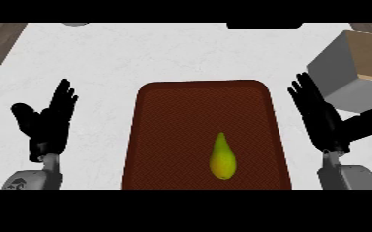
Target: Pick the pear from the tray and place it in the cardboard box
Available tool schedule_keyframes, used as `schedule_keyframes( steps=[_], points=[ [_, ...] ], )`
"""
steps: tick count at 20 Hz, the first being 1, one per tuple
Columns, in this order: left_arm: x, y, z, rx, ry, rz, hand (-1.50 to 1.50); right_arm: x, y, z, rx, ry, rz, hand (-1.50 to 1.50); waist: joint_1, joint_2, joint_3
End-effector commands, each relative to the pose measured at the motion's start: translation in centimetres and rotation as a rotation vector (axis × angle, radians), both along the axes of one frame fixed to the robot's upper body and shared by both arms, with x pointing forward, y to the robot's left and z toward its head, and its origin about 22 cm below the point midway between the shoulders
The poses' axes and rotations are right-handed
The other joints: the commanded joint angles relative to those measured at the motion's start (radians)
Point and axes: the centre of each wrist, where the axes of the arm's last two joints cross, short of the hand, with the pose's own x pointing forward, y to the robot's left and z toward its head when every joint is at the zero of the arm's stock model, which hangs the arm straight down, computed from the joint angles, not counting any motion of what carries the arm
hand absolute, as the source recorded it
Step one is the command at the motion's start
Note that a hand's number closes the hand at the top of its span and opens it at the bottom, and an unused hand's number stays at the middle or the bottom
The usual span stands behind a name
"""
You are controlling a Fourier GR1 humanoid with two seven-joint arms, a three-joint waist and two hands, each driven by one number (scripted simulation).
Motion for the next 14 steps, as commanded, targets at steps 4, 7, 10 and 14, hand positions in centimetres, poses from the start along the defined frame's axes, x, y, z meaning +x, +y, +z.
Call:
schedule_keyframes(
  steps=[4, 7, 10, 14],
  points=[
    [2.0, -0.6, 4.5, 0.237, -0.225, -0.306, 0.0, 1.9, -1.7, 9.6, -0.193, -0.197, -0.054, -1.5, -0.032, -0.031, -0.014],
    [2.0, -2.4, 5.6, 0.28, -0.279, -0.473, 0.0, 1.7, -4.8, 12.0, -0.659, -0.1, 0.013, -1.5, -0.038, -0.027, -0.023],
    [1.5, -3.3, 4.4, 0.281, -0.295, -0.559, 0.0, -0.5, -3.9, 13.5, -0.575, -0.119, -0.021, -1.5, -0.031, -0.026, -0.011],
    [2.7, -3.2, 5.4, 0.289, -0.329, -0.566, 0.0, -1.6, -2.0, 12.9, -0.724, -0.211, 0.13, -1.5, -0.012, -0.02, -0.01]
  ],
)
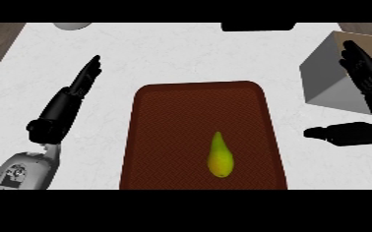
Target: Pick the pear from the tray and place it in the cardboard box
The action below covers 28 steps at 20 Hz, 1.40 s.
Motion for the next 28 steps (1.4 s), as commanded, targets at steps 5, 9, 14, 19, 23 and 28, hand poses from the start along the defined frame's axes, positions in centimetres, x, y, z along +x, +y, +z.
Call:
schedule_keyframes(
  steps=[5, 9, 14, 19, 23, 28],
  points=[
    [0.0, 0.5, 1.2, 0.023, -0.036, -0.085, 0.0, -1.5, 2.1, 4.3, -0.337, -0.032, 0.205, -1.5, 0.024, 0.002, 0.001],
    [1.1, -0.2, 0.7, 0.015, -0.049, -0.08, 0.0, -1.2, 4.4, 3.6, -0.507, 0.127, 0.286, -1.5, 0.031, 0.007, 0.0],
    [1.1, 0.6, 0.2, 0.021, -0.03, -0.091, 0.0, -1.9, 8.8, 4.9, -0.701, 0.259, 0.423, -1.5, 0.045, 0.008, -0.001],
    [1.3, 0.1, 0.1, 0.02, -0.013, -0.092, 0.0, -2.0, 13.1, 6.7, -0.837, 0.341, 0.47, -1.5, 0.039, 0.005, -0.001],
    [1.4, 0.6, 0.3, 0.018, -0.024, -0.081, 0.0, -1.0, 17.5, 6.3, -0.86, 0.414, 0.478, -1.5, 0.041, 0.006, 0.0],
    [1.2, 0.7, 0.5, 0.025, -0.024, -0.083, 0.0, -0.5, 20.0, 6.1, -0.865, 0.495, 0.478, -1.5, 0.035, 0.004, 0.001]
  ],
)
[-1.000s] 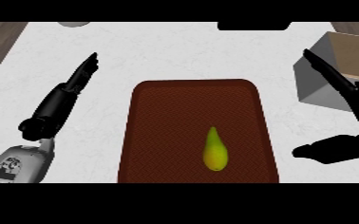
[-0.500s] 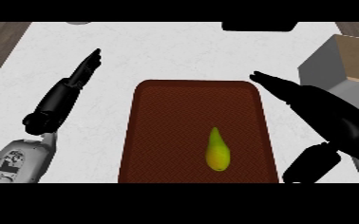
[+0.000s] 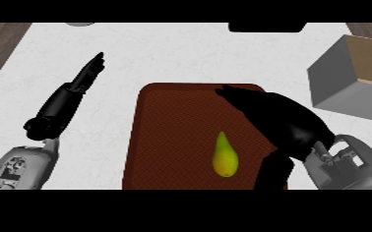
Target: Pick the pear from the tray and place it in the cardboard box
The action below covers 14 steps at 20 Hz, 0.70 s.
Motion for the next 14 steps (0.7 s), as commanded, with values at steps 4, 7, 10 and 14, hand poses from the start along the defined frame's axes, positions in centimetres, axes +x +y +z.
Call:
schedule_keyframes(
  steps=[4, 7, 10, 14],
  points=[
    [0.1, -0.8, 0.4, -0.007, 0.005, -0.007, 0.0, -0.4, 4.2, -1.7, -0.146, 0.102, -0.057, -1.5, -0.009, -0.001, 0.001],
    [0.4, 0.4, 0.8, -0.017, -0.001, 0.002, 0.0, 0.9, 5.0, -1.7, -0.142, 0.091, -0.075, -1.5, -0.005, 0.0, 0.001],
    [-0.6, -0.7, 0.1, -0.009, -0.003, -0.007, 0.0, -0.2, 5.8, -3.0, -0.191, 0.066, -0.084, -1.5, -0.005, -0.003, 0.001],
    [-0.6, 0.2, 0.7, 0.005, -0.004, 0.012, 0.0, -0.8, 5.7, -3.4, -0.205, 0.044, -0.102, -1.5, -0.011, -0.003, 0.002]
  ],
)
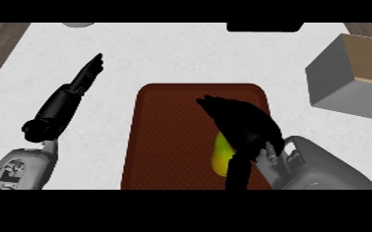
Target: Pick the pear from the tray and place it in the cardboard box
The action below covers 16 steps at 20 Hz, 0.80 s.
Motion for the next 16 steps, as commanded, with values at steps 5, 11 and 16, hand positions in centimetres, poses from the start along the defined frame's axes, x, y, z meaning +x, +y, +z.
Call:
schedule_keyframes(
  steps=[5, 11, 16],
  points=[
    [-0.1, 0.4, -0.5, -0.011, 0.01, -0.012, 0.0, -0.2, 2.1, -2.5, -0.157, 0.01, -0.055, -1.5, 0.0, 0.002, 0.0],
    [0.2, -0.8, 0.1, 0.008, 0.004, -0.007, 0.0, 0.8, 2.0, -2.7, -0.191, 0.015, -0.092, -1.5, -0.002, 0.0, 0.001],
    [0.1, -0.7, -0.8, 0.004, -0.007, 0.001, 0.0, 0.7, 0.5, -6.2, -0.183, 0.038, -0.071, -1.5, -0.004, 0.002, 0.001]
  ],
)
